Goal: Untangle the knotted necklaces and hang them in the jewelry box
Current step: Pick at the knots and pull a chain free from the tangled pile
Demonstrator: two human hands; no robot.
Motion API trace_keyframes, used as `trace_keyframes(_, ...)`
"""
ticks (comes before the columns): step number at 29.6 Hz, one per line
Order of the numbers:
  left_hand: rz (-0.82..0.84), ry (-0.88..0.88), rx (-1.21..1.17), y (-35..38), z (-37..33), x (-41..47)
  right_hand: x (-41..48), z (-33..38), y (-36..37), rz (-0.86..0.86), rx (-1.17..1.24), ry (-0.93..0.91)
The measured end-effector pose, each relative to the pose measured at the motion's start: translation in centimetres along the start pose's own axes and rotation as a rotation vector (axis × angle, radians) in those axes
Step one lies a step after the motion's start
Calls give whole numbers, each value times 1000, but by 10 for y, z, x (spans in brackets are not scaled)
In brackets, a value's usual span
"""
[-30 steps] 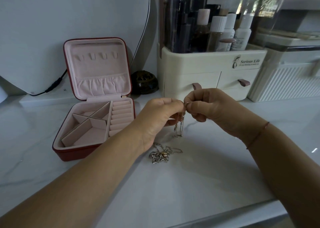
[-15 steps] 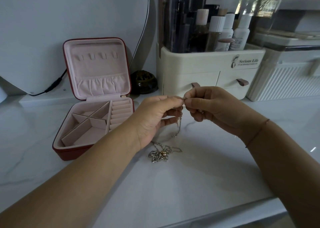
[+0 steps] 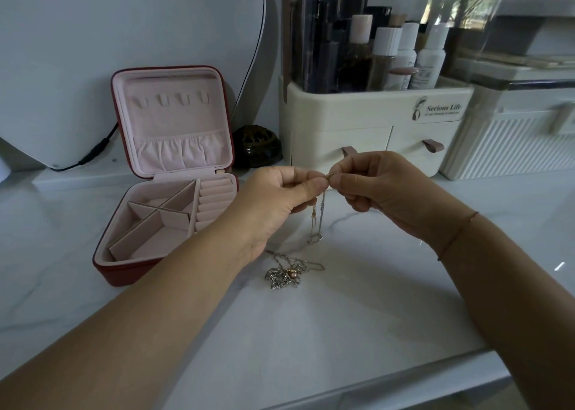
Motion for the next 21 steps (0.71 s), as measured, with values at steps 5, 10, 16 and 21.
trace_keyframes(5,-65,93,137,-4,-8,-1,1,3,0,-36,-52,-30)
trace_keyframes(10,-56,136,172,-1,-12,-2,0,3,0,-35,-90,-37)
trace_keyframes(16,-27,132,158,3,-10,-1,1,2,0,-36,-79,-18)
trace_keyframes(21,7,83,74,6,-5,1,2,-1,6,41,36,-19)
Point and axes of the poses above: each hand's wrist, its own x-axis towards the middle knuckle, its own y-axis out of the palm, z = x × y, the point moved 8 cm from there along x, towards the middle knuckle, and after that the axes turned 8 degrees about z, right-handed, at the moved point
